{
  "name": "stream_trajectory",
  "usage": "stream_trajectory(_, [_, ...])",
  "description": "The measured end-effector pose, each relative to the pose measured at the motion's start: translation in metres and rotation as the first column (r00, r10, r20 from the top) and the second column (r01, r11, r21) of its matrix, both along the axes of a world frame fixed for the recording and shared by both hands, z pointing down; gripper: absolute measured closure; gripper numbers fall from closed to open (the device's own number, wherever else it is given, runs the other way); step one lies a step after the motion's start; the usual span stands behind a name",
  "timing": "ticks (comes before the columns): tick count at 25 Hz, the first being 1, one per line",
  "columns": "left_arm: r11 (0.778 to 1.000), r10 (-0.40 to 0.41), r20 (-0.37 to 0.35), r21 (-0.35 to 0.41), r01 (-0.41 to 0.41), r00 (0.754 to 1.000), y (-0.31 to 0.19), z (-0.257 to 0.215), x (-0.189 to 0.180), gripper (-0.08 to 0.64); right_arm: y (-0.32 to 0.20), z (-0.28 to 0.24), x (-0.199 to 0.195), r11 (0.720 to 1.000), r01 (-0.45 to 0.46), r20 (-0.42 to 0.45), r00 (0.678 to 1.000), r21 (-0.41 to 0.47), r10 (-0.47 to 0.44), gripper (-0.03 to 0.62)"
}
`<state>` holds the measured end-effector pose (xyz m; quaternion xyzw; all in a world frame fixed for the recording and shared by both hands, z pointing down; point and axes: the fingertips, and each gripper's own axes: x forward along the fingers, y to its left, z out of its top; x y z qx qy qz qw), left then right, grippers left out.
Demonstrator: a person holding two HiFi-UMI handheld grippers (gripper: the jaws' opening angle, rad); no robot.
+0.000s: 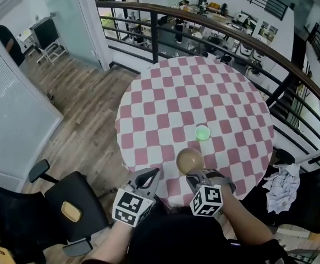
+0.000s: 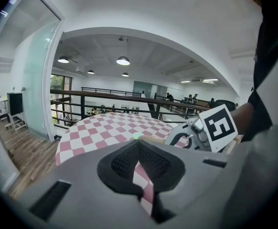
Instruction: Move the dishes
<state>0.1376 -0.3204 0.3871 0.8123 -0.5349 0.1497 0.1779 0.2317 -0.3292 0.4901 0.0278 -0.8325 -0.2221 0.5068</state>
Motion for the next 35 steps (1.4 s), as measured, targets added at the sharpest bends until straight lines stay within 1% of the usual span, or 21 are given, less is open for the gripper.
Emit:
stream_trajectory(2, [1.000,0.022,-0.001,-0.013,-0.022,1.000,-0.005,0.005,-0.013,0.555,-0.011,0.009,-0.013,1.000,-0.002,-0.030,1.000,0.020,0.002,0.561])
stream_trajectory(4, [0.999,0.024,-0.010,-0.039,-0.024,1.000,-0.011,0.013,-0.026,0.555,-0.023,0.020,-0.024,1.000,-0.007,-0.055,0.998,0.029,0.009,0.561])
stream_trajectory(8, [0.997,0.029,-0.021,-0.071,-0.031,0.999,-0.024,0.025,-0.036,0.555,-0.047,0.041,-0.038,0.999,-0.022,-0.086,0.996,0.035,0.025,0.561])
stream_trajectory(10, [0.996,0.017,-0.028,-0.086,-0.019,0.999,-0.031,0.030,-0.037,0.555,-0.059,0.052,-0.044,0.999,-0.028,-0.093,0.995,0.039,0.032,0.561])
stream_trajectory(13, [0.995,-0.001,-0.042,-0.101,-0.003,0.999,-0.038,0.037,-0.024,0.555,-0.072,0.071,-0.042,0.999,-0.033,-0.098,0.995,0.041,0.036,0.561])
stream_trajectory(15, [0.994,-0.012,-0.038,-0.105,0.008,0.999,-0.042,0.041,-0.020,0.555,-0.084,0.085,-0.042,0.997,-0.020,-0.116,0.993,0.070,0.028,0.561])
stream_trajectory(18, [0.993,-0.035,-0.037,-0.114,0.031,0.999,-0.048,0.042,-0.033,0.555,-0.109,0.101,-0.056,0.991,0.000,-0.165,0.986,0.134,0.022,0.561])
stream_trajectory(20, [0.991,-0.045,-0.033,-0.129,0.040,0.998,-0.048,0.044,-0.041,0.555,-0.121,0.110,-0.064,0.991,-0.007,-0.182,0.983,0.132,0.031,0.561])
stream_trajectory(23, [0.987,-0.060,-0.032,-0.151,0.055,0.998,-0.044,0.050,-0.044,0.555,-0.137,0.121,-0.070,0.992,-0.034,-0.179,0.982,0.119,0.055,0.561])
stream_trajectory(28, [0.982,-0.093,-0.030,-0.166,0.087,0.995,-0.034,0.053,-0.053,0.555,-0.150,0.130,-0.078,0.992,-0.075,-0.170,0.981,0.105,0.092,0.560])
stream_trajectory(33, [0.982,-0.097,-0.037,-0.169,0.089,0.995,-0.027,0.054,-0.055,0.555,-0.152,0.128,-0.084,0.988,-0.105,-0.121,0.986,0.110,0.118,0.556])
stream_trajectory(34, [0.982,-0.094,-0.037,-0.166,0.087,0.995,-0.027,0.053,-0.055,0.555,-0.150,0.123,-0.086,0.988,-0.113,-0.103,0.987,0.106,0.124,0.529])
stream_trajectory(35, [0.984,-0.089,-0.036,-0.160,0.082,0.995,-0.027,0.052,-0.055,0.555,-0.148,0.117,-0.087,0.988,-0.122,-0.078,0.988,0.099,0.130,0.484])
